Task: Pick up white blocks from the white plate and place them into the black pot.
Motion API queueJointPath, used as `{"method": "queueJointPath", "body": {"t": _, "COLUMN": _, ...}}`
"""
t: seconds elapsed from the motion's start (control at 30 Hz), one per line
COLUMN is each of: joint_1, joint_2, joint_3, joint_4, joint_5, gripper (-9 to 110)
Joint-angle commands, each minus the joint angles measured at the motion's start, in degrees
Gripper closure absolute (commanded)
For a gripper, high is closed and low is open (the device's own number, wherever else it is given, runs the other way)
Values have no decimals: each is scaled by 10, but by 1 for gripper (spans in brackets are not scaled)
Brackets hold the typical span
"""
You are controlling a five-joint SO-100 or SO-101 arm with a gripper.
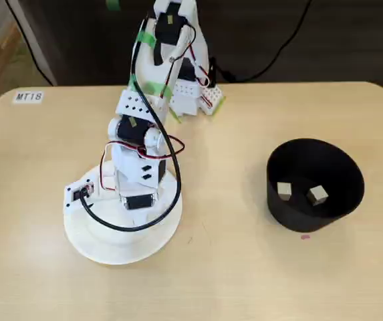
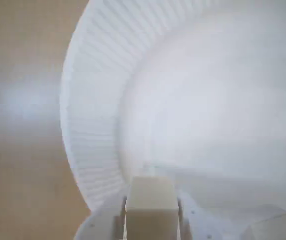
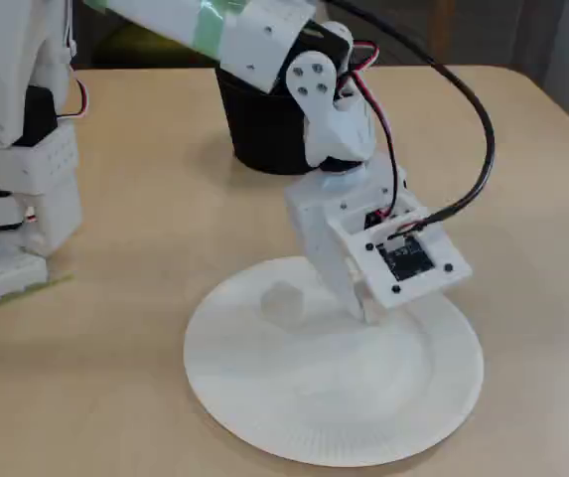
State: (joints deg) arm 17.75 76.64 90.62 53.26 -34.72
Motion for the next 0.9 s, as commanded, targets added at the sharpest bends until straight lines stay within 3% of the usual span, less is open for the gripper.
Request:
{"method": "queueJointPath", "body": {"t": 0.0, "joint_1": -17, "joint_2": 118, "joint_3": -16, "joint_4": -40, "joint_5": 14, "gripper": 104}}
{"method": "queueJointPath", "body": {"t": 0.23, "joint_1": -111, "joint_2": 306, "joint_3": -14, "joint_4": -88, "joint_5": 76, "gripper": 104}}
{"method": "queueJointPath", "body": {"t": 0.43, "joint_1": -308, "joint_2": 386, "joint_3": 25, "joint_4": -61, "joint_5": 134, "gripper": 104}}
{"method": "queueJointPath", "body": {"t": 0.63, "joint_1": -461, "joint_2": 397, "joint_3": 131, "joint_4": -82, "joint_5": 176, "gripper": 104}}
{"method": "queueJointPath", "body": {"t": 0.87, "joint_1": -521, "joint_2": 388, "joint_3": 274, "joint_4": -183, "joint_5": 195, "gripper": 104}}
